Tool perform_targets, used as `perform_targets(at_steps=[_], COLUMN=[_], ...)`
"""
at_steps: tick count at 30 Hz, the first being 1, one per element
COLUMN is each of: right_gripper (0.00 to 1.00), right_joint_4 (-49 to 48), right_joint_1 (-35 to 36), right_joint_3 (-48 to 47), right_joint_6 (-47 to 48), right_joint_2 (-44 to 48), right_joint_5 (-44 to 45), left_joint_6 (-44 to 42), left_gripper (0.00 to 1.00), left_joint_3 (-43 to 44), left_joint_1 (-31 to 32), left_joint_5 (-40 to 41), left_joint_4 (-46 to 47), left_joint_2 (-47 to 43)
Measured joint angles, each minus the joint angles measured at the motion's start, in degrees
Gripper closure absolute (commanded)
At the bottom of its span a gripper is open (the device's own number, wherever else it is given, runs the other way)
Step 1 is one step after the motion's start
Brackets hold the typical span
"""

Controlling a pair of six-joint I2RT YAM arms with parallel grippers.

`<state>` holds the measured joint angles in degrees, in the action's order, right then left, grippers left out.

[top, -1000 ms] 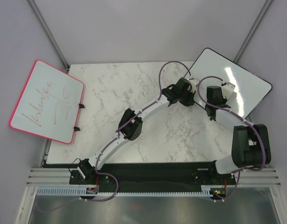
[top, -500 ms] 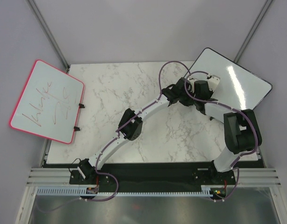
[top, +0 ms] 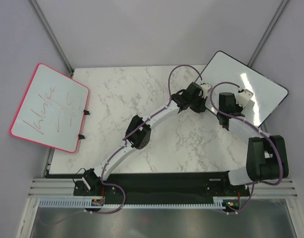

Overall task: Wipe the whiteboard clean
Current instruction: Erase the whiteboard at the whiteboard stand.

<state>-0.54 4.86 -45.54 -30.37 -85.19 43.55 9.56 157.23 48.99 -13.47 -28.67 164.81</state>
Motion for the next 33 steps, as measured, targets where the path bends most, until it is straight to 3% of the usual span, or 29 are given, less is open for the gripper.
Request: perform_targets(at_steps=[10, 19, 22, 27, 33], right_gripper=[1.00, 1.00, 1.00, 1.00, 1.00], right_joint_4=[5.0, 3.5, 3.6, 3.7, 7.0], right_joint_1=[-4.3, 3.2, 3.9, 3.1, -2.6], right_joint_3=[4.1, -6.6, -7.5, -4.0, 3.6], right_joint_6=[0.1, -1.0, -1.4, -5.4, -11.4], right_joint_2=[8.2, -7.7, -8.8, -5.7, 1.3], right_joint_5=[5.3, 7.1, 8.1, 9.8, 14.7], left_joint_6=[0.0, 0.0, 0.0, 0.0, 0.0], left_gripper=[0.98, 0.98, 0.98, 0.98, 0.98], left_joint_3=[0.0, 0.0, 0.0, 0.0, 0.4], left_joint_1=[0.0, 0.0, 0.0, 0.0, 0.0], left_joint_5=[0.0, 0.0, 0.0, -0.1, -0.1], left_joint_4=[0.0, 0.0, 0.0, 0.0, -0.2], left_joint_2=[0.0, 0.0, 0.0, 0.0, 0.3])
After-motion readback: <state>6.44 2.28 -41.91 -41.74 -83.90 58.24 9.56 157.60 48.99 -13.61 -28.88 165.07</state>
